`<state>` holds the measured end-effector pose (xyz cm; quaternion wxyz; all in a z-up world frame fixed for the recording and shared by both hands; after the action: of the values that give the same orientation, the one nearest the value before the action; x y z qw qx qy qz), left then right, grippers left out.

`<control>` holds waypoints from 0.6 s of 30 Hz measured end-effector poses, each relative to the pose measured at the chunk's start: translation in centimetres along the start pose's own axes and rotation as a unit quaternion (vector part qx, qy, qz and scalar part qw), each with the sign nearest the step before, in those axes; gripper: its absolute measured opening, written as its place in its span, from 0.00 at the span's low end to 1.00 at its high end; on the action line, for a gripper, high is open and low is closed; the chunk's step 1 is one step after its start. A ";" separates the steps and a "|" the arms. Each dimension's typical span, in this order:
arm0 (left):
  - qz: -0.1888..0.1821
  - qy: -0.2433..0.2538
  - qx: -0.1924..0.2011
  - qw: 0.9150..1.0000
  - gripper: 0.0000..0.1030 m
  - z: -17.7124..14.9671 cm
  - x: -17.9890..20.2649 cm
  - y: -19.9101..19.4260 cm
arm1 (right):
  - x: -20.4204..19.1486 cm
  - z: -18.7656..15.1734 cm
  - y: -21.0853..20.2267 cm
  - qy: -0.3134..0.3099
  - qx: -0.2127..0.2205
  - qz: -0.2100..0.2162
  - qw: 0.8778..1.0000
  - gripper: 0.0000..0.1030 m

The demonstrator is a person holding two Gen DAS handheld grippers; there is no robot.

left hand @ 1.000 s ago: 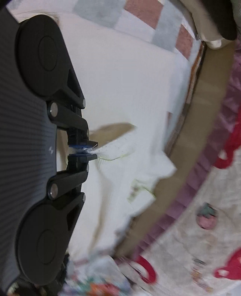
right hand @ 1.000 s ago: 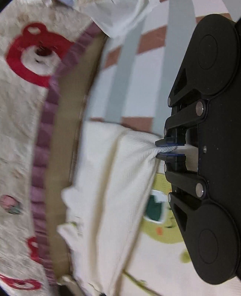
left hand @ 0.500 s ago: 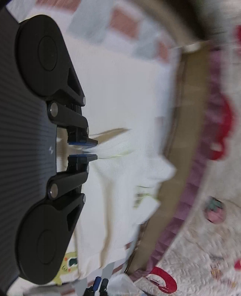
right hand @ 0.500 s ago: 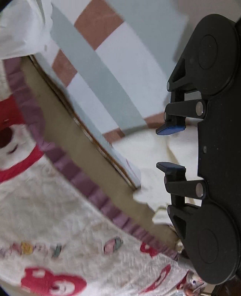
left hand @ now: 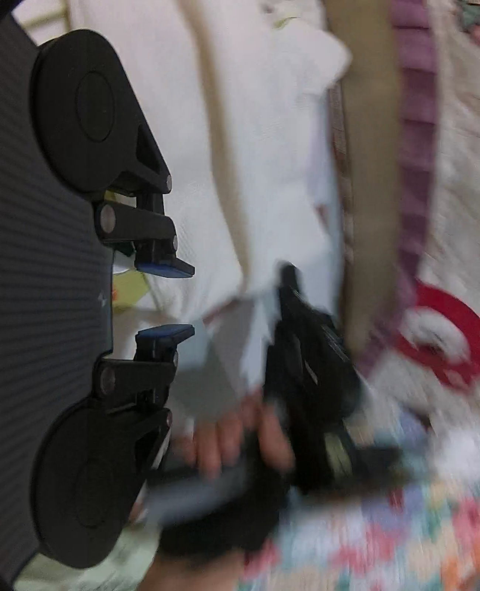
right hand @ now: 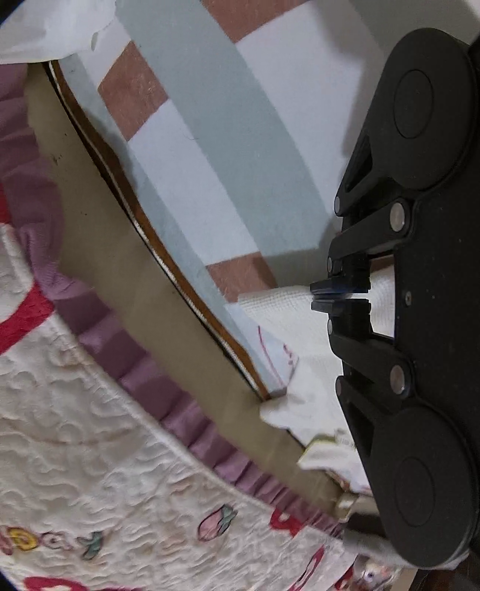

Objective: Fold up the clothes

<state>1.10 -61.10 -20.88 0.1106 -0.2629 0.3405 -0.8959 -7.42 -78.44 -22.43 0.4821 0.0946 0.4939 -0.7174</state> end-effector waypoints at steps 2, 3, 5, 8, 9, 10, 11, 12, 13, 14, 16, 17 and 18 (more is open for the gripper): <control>-0.001 -0.016 -0.010 1.000 0.22 -0.4 -0.3 1.9 | -0.3 0.2 -0.4 -0.006 -0.003 -0.004 1.000 0.05; -0.006 -0.024 -0.007 1.000 0.18 -0.5 -0.7 2.1 | -0.4 0.3 -0.6 -0.011 -0.005 -0.008 1.000 0.04; -0.018 -0.044 -0.010 0.999 0.04 -0.6 -1.7 2.1 | -0.4 0.8 -0.7 -0.021 0.002 -0.021 1.000 0.04; -0.053 -0.105 -0.025 0.993 0.01 -0.8 -3.7 2.2 | -0.3 2.0 0.0 -0.038 0.003 -0.048 0.998 0.03; -0.059 -0.114 -0.027 0.991 0.01 -0.8 -4.1 2.1 | -0.4 2.2 0.3 -0.044 0.004 -0.058 0.997 0.02; -0.057 -0.109 -0.026 0.992 0.01 -0.9 -4.0 2.1 | -0.5 2.4 0.5 -0.043 0.008 -0.058 0.997 0.02; -0.052 -0.097 -0.022 0.994 0.01 -1.0 -3.6 2.1 | -0.6 2.6 0.7 -0.040 0.016 -0.060 0.997 0.02; -0.048 -0.088 -0.018 0.995 0.01 -1.2 -3.3 2.1 | -0.7 2.8 0.8 -0.038 0.025 -0.062 0.997 0.02; -0.047 -0.088 -0.017 0.995 0.01 -1.3 -3.2 2.2 | -0.9 2.8 1.2 -0.042 0.022 -0.065 0.997 0.02; -0.049 -0.093 -0.017 0.994 0.01 -1.3 -3.2 2.2 | -1.0 2.7 1.6 -0.048 0.015 -0.070 0.996 0.02; -0.054 -0.094 -0.020 0.994 0.01 -1.2 -3.2 2.3 | -0.7 2.7 2.0 -0.035 0.013 -0.069 0.997 0.09; -0.055 -0.092 -0.021 0.994 0.02 -1.1 -3.2 2.3 | -0.4 2.7 2.0 -0.024 0.017 -0.065 0.997 0.10; -0.056 -0.092 -0.021 0.994 0.02 -1.0 -3.2 2.3 | 0.0 2.9 2.2 -0.006 0.013 -0.056 0.998 0.20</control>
<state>3.28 -60.99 -24.33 0.0853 -0.3652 0.3324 -0.8654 -4.74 -80.87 -22.39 0.4427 0.0686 0.4858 -0.7506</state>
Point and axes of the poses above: each gripper's, at about its wrist camera, not at the fingertips, and y roughly the way its jaws point, x to its right, z to its top, the point moved 4 cm from there along y, roughly the way its jaws point, and after that the axes turned 4 degrees about -y, right-handed, at the moved point
